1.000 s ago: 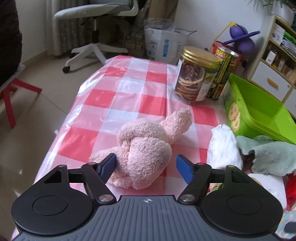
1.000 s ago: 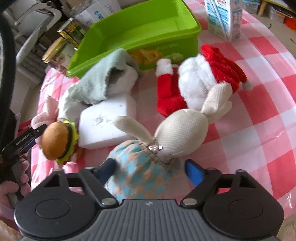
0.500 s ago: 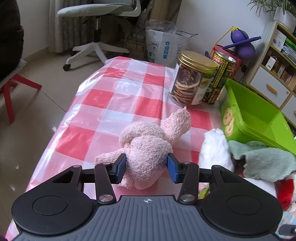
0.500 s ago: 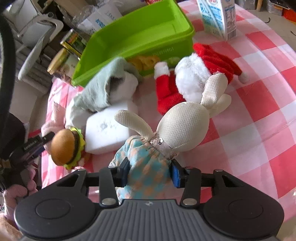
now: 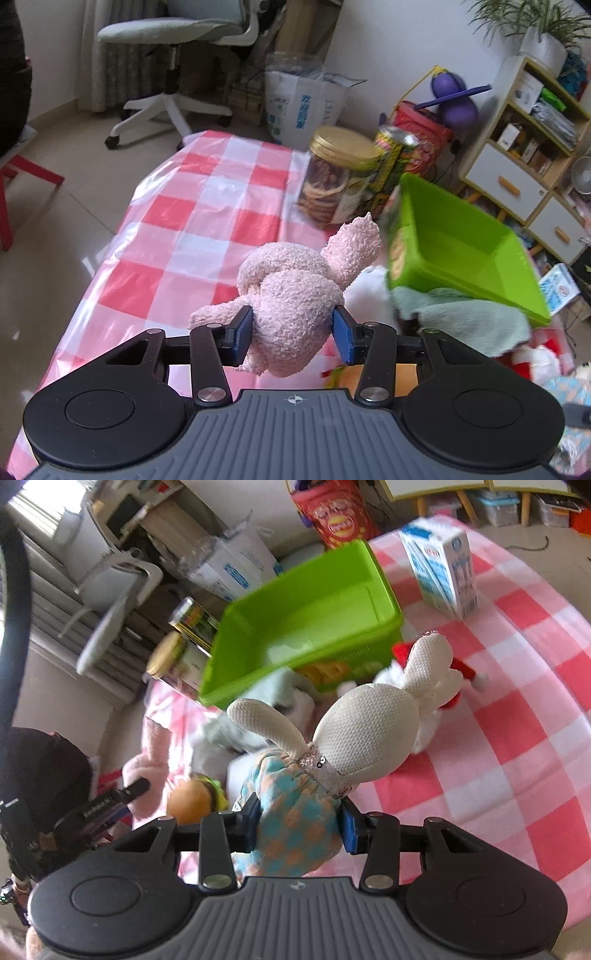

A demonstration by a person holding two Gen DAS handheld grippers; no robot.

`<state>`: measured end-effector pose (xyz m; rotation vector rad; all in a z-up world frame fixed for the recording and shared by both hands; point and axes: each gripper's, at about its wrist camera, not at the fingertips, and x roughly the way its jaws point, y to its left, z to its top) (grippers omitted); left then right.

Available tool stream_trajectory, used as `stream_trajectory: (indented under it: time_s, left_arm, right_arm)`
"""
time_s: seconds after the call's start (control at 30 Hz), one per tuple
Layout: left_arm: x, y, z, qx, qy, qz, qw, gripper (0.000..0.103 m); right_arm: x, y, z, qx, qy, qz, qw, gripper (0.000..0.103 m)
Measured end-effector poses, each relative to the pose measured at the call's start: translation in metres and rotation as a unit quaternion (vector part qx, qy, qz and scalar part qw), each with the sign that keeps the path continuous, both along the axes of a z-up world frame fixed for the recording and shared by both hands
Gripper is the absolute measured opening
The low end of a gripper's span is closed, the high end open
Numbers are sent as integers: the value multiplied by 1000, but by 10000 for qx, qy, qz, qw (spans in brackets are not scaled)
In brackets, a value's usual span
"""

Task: Organize soft objects
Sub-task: 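Carry both plush toys into the green bin and open both tools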

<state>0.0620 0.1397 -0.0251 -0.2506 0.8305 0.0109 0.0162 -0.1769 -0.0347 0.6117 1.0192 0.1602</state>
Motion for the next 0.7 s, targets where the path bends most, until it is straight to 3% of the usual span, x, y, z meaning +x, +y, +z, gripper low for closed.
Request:
stream_trajectory:
  time_s: [0.37, 0.7]
  left_arm:
    - [7, -38, 20, -8, -177, -490, 9986, 45]
    - [57, -101, 39, 234, -450, -1169, 9918, 46]
  right_arm:
    - [22, -9, 40, -141, -538, -305, 9980, 29]
    - [92, -21, 53, -388, -882, -455, 9943, 29]
